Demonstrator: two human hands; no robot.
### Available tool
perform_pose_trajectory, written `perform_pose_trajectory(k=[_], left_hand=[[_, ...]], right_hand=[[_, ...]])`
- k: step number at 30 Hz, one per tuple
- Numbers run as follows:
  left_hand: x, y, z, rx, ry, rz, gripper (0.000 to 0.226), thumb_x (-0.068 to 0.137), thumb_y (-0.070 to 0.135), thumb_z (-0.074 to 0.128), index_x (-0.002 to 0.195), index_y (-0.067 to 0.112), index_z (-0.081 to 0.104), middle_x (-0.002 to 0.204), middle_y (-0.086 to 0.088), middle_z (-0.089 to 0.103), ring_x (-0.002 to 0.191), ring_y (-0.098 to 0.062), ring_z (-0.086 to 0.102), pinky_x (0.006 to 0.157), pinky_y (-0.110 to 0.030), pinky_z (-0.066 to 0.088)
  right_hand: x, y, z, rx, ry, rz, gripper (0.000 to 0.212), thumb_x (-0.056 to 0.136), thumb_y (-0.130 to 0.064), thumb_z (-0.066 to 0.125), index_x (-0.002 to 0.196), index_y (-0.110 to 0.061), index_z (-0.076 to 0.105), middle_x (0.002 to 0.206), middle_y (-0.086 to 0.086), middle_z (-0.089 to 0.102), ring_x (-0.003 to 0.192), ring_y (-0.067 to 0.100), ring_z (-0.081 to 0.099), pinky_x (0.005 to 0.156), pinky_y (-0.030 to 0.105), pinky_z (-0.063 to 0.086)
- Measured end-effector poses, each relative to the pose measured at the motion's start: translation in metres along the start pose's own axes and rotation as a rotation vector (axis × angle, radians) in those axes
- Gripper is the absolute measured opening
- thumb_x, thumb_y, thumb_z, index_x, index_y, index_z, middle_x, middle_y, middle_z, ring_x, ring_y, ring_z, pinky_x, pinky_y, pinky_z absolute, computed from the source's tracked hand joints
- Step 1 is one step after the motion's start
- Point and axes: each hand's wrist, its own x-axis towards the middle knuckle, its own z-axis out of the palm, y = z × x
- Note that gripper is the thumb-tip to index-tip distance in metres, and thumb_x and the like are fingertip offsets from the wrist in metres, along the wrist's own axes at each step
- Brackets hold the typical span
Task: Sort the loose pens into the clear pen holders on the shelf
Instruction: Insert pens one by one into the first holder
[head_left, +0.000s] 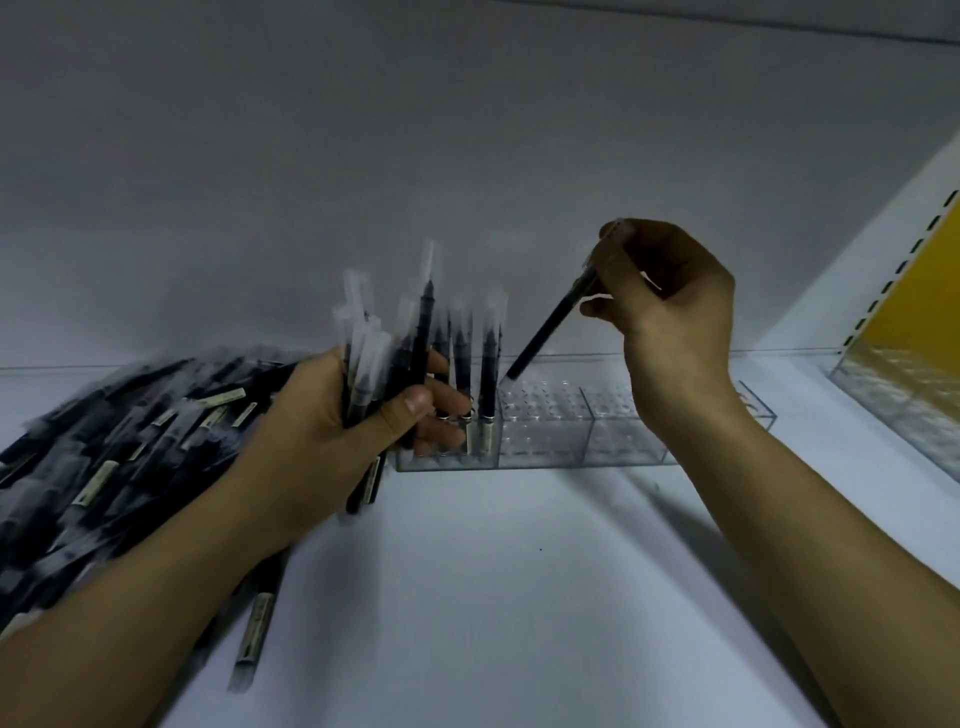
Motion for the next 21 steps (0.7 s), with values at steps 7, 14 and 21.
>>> perform_pose_trajectory(k=[7,14,21], left_hand=[[-0.001,-0.001,-0.001,-0.039,-0.014,0.011,0.026,0.09,0.015,0.052,0.112,0.003,0.06,0.096,-0.012,0.075,0.085,-0.032,0.074,0.081,-0.042,0.06],[-0.002,0.002,0.002,-0.016,-0.014,0.002,0.026,0.088,0.017,0.053,0.111,0.008,0.061,0.089,-0.013,0.073,0.075,-0.031,0.073,0.071,-0.039,0.061],[-0.001,0.004,0.0,0.014,-0.014,0.016,0.026,0.089,0.018,0.053,0.111,0.007,0.061,0.087,-0.014,0.072,0.07,-0.03,0.072,0.065,-0.042,0.06]], right_hand=[[-0.003,0.005,0.002,-0.175,-0.025,-0.135,0.014,0.094,-0.006,0.07,0.107,-0.01,0.068,0.091,0.0,0.073,0.082,0.019,0.072,0.066,0.03,0.059],[-0.011,0.018,0.018,-0.356,-0.084,-0.28,0.024,0.093,-0.015,0.073,0.116,-0.015,0.073,0.097,-0.005,0.074,0.087,0.011,0.071,0.078,0.036,0.061],[-0.015,0.025,0.026,-0.472,-0.142,-0.312,0.027,0.093,-0.021,0.071,0.12,-0.018,0.072,0.097,-0.006,0.073,0.085,0.004,0.067,0.073,0.022,0.056]])
